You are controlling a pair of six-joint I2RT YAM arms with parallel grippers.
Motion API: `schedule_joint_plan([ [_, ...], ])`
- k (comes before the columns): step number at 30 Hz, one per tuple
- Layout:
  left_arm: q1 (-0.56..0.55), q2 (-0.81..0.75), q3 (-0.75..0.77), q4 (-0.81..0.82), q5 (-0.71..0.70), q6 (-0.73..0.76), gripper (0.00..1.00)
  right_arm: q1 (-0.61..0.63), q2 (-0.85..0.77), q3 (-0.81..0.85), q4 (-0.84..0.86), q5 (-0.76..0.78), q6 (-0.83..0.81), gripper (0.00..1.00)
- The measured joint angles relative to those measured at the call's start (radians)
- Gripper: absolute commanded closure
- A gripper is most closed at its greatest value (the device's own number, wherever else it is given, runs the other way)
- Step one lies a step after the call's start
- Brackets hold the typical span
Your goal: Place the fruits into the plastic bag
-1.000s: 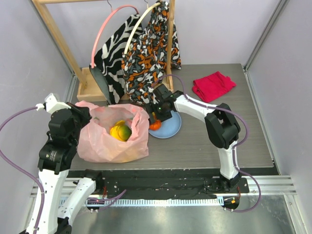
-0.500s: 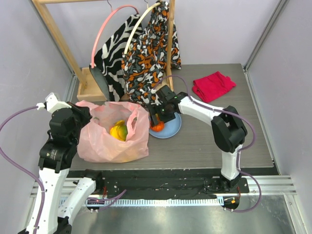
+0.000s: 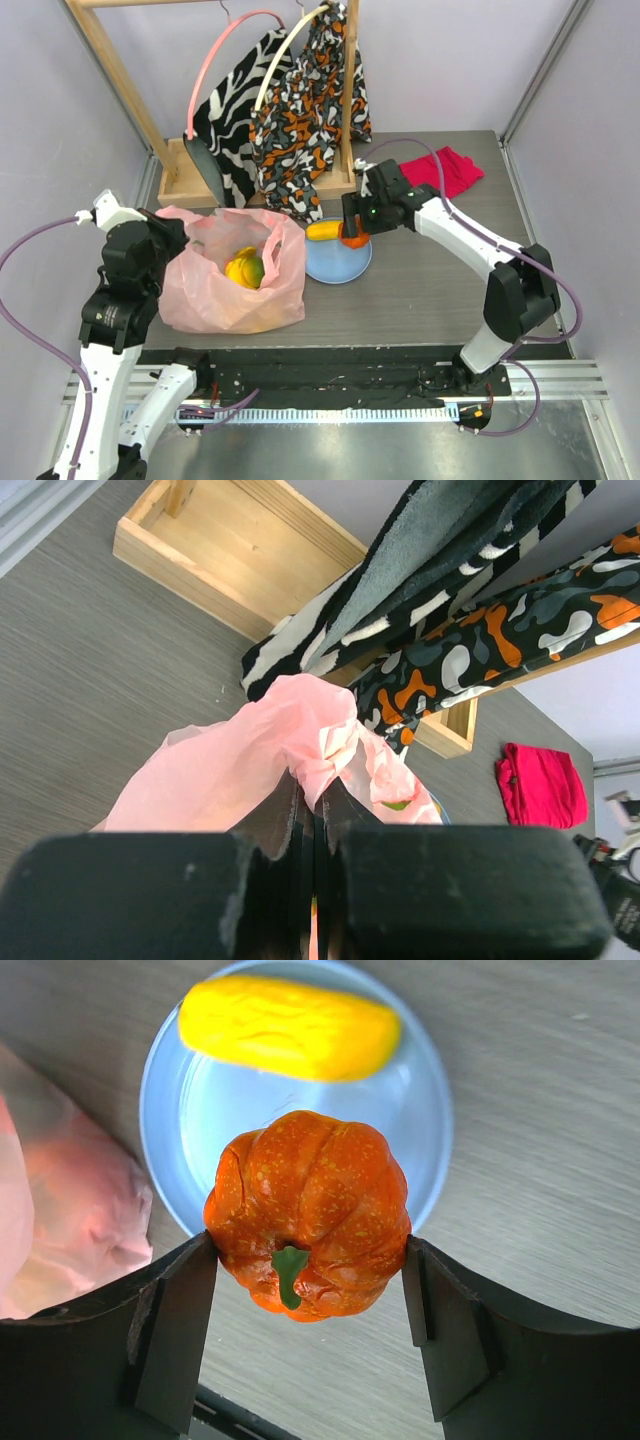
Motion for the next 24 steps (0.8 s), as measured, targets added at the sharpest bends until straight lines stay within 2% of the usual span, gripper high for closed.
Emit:
schedule_joint_plan([
  [7, 0.0, 0.006, 0.0, 0.007, 0.001, 0.0, 1.0, -0.042, -0.054, 0.043, 0.028, -0.053, 0.017, 0.83],
  [15, 0.0, 0.006, 0.0, 0.007, 0.002, 0.0, 1.0, -0.022, -0.15, 0.064, 0.216, -0.226, 0.108, 0.84],
  [19, 0.0, 0.008, 0.0, 0.013, 0.003, 0.0, 1.0, 0.053, -0.153, 0.12, 0.262, -0.262, 0.1, 0.85],
  [24, 0.0, 0.021, 0.0, 0.02, 0.011, 0.0, 1.0, 0.208, -0.116, 0.233, 0.253, -0.271, 0.026, 0.85],
])
